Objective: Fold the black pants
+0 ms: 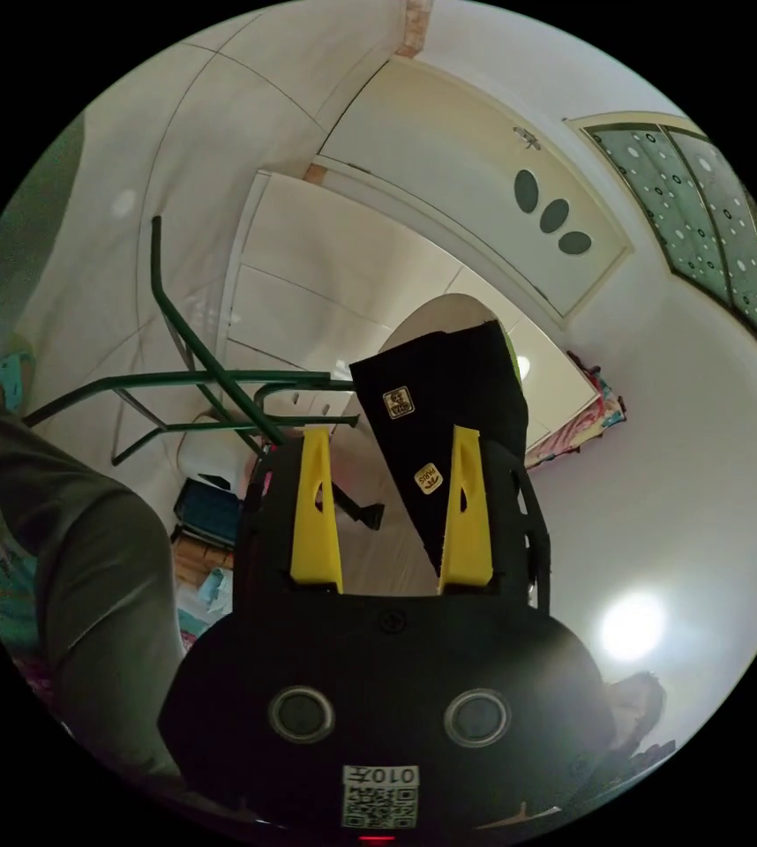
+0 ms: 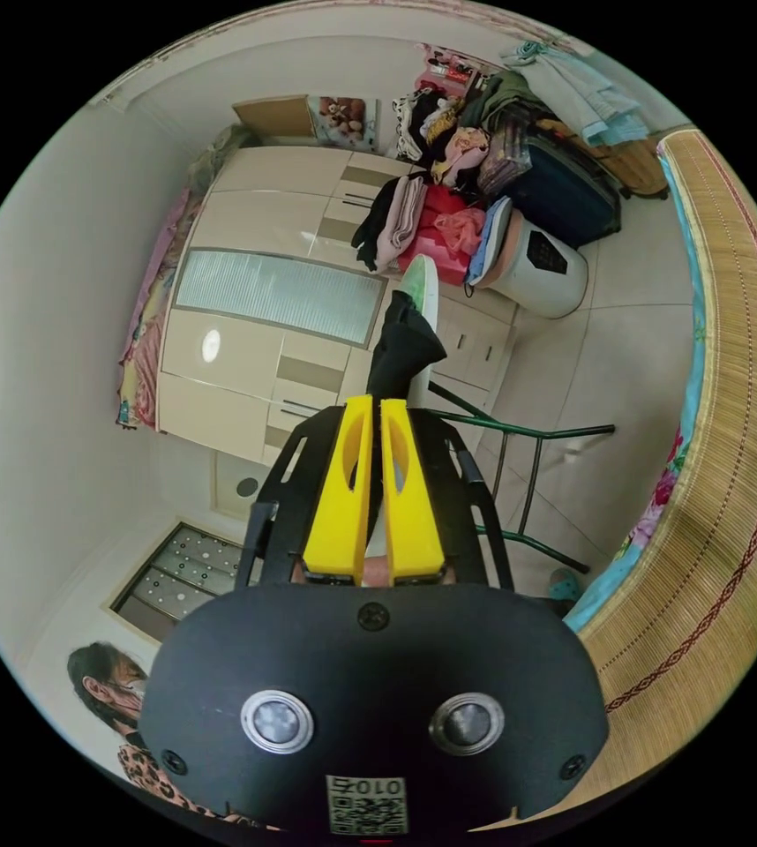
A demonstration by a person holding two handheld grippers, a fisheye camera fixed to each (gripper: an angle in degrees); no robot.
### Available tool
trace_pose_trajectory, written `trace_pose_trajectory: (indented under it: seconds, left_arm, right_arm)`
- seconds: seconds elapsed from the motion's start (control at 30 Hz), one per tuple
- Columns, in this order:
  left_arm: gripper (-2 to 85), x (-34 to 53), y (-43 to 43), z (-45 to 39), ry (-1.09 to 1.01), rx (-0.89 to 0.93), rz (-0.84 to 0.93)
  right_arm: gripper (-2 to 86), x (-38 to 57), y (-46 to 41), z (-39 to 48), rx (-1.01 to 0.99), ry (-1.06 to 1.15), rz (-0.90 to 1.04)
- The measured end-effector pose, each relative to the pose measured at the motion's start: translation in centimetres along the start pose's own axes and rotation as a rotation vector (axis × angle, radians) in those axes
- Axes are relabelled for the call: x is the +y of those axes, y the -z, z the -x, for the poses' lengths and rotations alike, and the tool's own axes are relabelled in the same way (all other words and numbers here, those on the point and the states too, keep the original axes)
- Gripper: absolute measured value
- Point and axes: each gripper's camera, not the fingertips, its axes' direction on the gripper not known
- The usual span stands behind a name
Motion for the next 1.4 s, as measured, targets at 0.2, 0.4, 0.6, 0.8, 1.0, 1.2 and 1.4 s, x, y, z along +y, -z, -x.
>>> trace_pose_trajectory:
  seconds: [0.2,0.4,0.6,0.8,1.0,1.2,1.4]
  left_arm:
    - [7.0,1.1,1.0,-2.3,-0.033,0.047,0.006]
    - [1.4,1.3,5.7,-12.0,-0.183,0.075,0.114]
    - [0.2,1.6,6.9,-18.4,-0.259,0.103,0.149]
    - [0.1,2.3,3.5,-24.3,-0.333,0.117,0.231]
    - [0.0,-0.8,-7.9,-33.9,-0.483,0.005,0.364]
    - [0.0,-7.9,-23.5,-35.4,-0.433,-0.248,0.380]
    - [0.0,-12.2,-30.4,-31.9,-0.359,-0.410,0.431]
  right_arm:
    - [3.8,-0.6,1.6,0.9,-0.032,0.004,0.005]
    - [3.6,-0.7,4.3,4.3,-0.102,0.082,0.037]
    - [3.6,-0.9,7.1,2.9,-0.167,0.020,-0.006]
    - [3.6,-3.7,8.6,5.6,-0.163,0.103,0.029]
    - [3.7,-12.5,4.9,9.4,-0.210,0.113,0.038]
    - [3.6,-22.9,-4.7,6.8,-0.001,-0.024,0.090]
    - [3.6,-26.5,-7.8,5.4,0.155,-0.074,0.103]
